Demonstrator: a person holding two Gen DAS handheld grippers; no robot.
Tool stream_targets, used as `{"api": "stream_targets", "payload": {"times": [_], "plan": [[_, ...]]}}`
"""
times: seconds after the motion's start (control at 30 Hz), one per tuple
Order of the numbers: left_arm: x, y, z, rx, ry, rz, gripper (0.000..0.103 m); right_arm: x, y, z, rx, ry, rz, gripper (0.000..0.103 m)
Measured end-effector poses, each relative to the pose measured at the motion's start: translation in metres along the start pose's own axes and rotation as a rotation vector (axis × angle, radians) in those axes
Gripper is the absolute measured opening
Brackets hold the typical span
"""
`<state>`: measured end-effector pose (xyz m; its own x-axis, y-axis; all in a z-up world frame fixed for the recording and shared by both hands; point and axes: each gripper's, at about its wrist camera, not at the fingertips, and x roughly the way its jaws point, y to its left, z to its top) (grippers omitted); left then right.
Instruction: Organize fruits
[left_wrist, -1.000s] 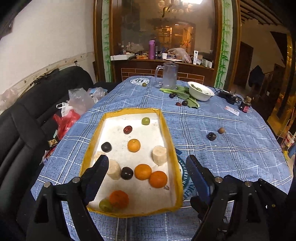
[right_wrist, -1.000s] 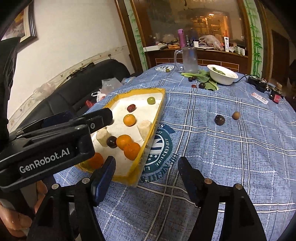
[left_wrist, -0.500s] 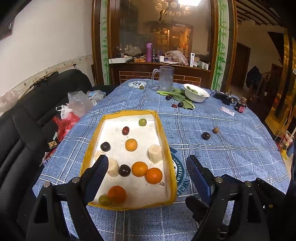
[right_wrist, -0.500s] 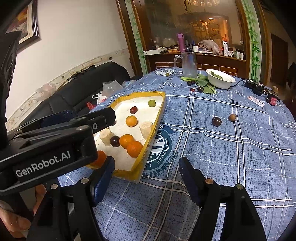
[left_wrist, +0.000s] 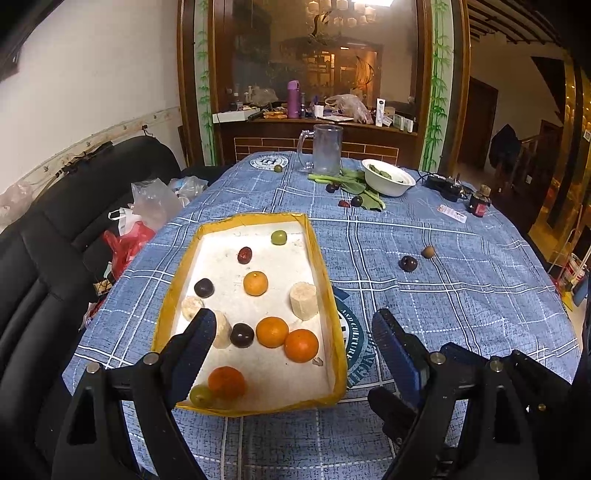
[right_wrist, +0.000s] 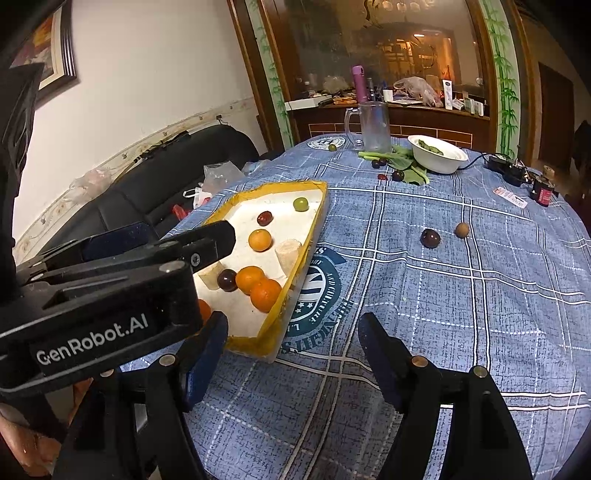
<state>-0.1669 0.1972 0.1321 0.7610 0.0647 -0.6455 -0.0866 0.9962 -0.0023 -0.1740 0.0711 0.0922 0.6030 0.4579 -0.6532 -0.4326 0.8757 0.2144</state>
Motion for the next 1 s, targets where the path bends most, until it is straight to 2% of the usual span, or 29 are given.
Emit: {"api": "stream_targets", "payload": {"times": [0.37,0.57,0.73,0.83,1.0], "plan": [[0.028,-0.012,0.006,0.014,0.062,-0.017,0.086,0.005,-0.034,0.002,0.041,0.015,-0.027,0.078],[0.056,-0.017,0.019,-0.024,0.107,-0.056,0.086,0.002,-0.109,0.007,0.122,0.037,-0.154,0.079],[0.092,-0.043,0.027,-0.019,0.168,-0.117,0.086,0.009,-0.172,0.025,0.194,0.046,-0.258,0.079],[0.112,-0.063,0.032,0.0,0.198,-0.164,0.086,0.022,-0.195,0.042,0.211,0.052,-0.268,0.079],[0.144,-0.094,0.042,0.023,0.224,-0.18,0.086,0.061,-0.23,0.074,0.278,0.054,-0.232,0.076]]}}
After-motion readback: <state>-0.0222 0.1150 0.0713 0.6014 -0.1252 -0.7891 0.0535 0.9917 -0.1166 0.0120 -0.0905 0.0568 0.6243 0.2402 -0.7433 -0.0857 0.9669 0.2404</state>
